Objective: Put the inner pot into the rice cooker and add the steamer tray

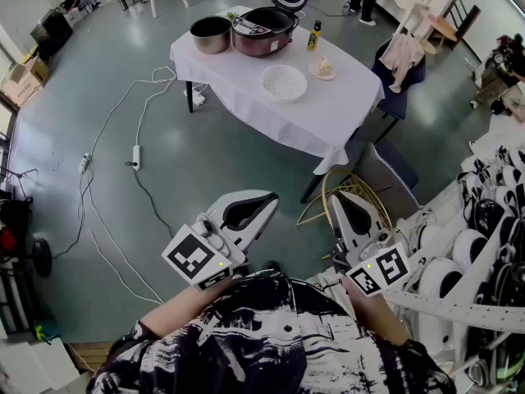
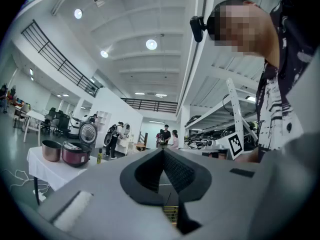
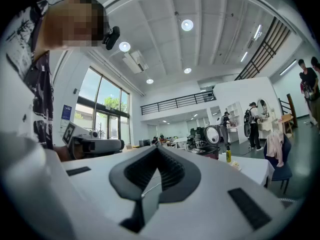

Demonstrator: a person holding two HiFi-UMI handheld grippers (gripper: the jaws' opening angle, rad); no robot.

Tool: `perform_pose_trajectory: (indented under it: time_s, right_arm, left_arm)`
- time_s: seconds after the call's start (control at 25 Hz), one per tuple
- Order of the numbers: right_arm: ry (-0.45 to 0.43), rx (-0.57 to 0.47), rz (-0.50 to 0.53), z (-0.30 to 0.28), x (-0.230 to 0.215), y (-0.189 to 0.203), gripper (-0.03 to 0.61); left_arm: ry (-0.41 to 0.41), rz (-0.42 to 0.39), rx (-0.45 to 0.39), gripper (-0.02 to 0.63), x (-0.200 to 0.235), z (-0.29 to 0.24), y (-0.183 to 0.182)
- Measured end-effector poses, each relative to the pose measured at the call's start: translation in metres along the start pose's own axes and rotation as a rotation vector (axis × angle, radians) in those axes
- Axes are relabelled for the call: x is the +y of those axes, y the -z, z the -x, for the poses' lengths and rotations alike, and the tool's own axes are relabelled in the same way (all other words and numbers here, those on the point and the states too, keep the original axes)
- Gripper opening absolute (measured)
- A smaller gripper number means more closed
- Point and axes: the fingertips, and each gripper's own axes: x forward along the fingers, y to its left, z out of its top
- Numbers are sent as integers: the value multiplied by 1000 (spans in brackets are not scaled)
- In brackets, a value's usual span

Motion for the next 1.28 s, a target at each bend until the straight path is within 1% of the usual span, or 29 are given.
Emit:
perform_pose_trajectory:
  time_s: [0.4,0.52,0.56,0.6,0.64,0.76,0.92,1.08,1.28]
  right_arm:
    - [-11,-5,6,5,4,-2,-9]
    - [-50,-70,-10,6,9,-12,-9]
    - [-68,-104,-20,4,13,-17,38]
    - [-82,-137,-25,3,15,-23,427]
    - [-90,-161,-18,2,18,-27,506]
    - [-105,-166,15,-1,22,-29,528]
    - [-99,-142,-16,-2,16,-21,528]
    - [-101,-122,-18,-4,5,-15,528]
    - [-138,-101,-17,-18,-6,-7,528]
  left_arm:
    - [1,-6,-2,5,-6,3,-1]
    - [2,-6,-2,5,-8,4,-1]
    - [2,-6,-2,5,-9,4,-1]
    - [2,-5,-2,5,-9,5,-1]
    - [2,-4,-3,5,-9,5,-1]
    - [2,-1,-4,5,-9,2,0]
    - [-2,3,0,5,-8,-3,2]
    - [-20,4,-2,5,-1,-9,4]
    - [-63,8,-13,5,10,-15,9]
